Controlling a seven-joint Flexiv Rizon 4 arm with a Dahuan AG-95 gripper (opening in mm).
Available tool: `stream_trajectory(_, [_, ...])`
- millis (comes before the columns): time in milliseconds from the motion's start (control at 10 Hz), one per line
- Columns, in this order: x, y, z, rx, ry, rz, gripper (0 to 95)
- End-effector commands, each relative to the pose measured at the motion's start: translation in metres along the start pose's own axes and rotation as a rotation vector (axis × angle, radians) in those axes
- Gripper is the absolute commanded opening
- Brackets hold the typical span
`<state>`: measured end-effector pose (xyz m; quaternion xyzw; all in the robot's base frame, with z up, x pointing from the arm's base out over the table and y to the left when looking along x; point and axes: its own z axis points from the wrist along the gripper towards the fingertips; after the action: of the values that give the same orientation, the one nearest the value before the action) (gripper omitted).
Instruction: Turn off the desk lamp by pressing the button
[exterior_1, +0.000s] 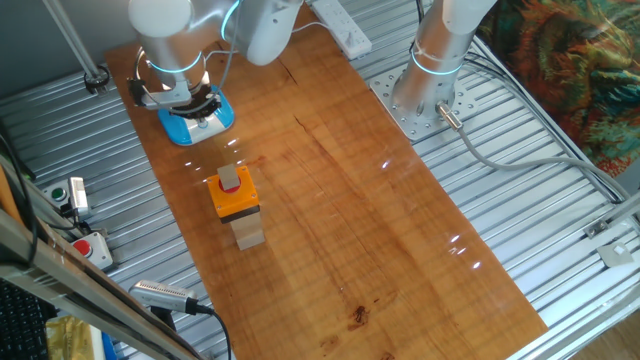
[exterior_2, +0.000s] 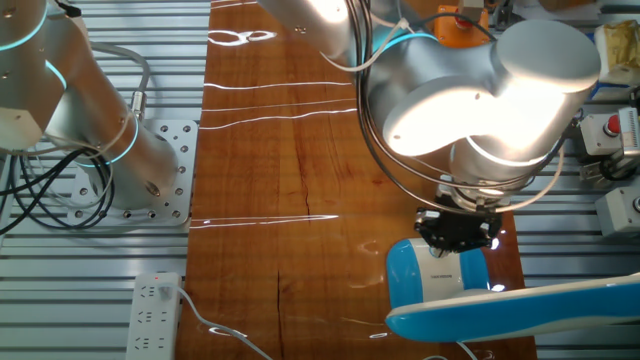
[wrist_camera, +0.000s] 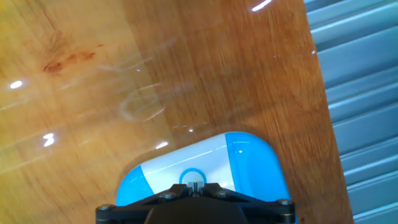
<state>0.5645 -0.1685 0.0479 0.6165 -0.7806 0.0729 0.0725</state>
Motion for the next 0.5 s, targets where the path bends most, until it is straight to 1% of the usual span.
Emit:
stream_trajectory(100, [-0.0010,0.0004,0.0003,-0.007,-0.024,-0.023,0.0])
stream_trajectory(300, [-0.0022,0.0008,0.0009,-0.009,-0.034,-0.044,0.0])
stream_trajectory(500, [-0.0039,0.0016,0.0014,-0.008,-0.038,-0.070,0.0])
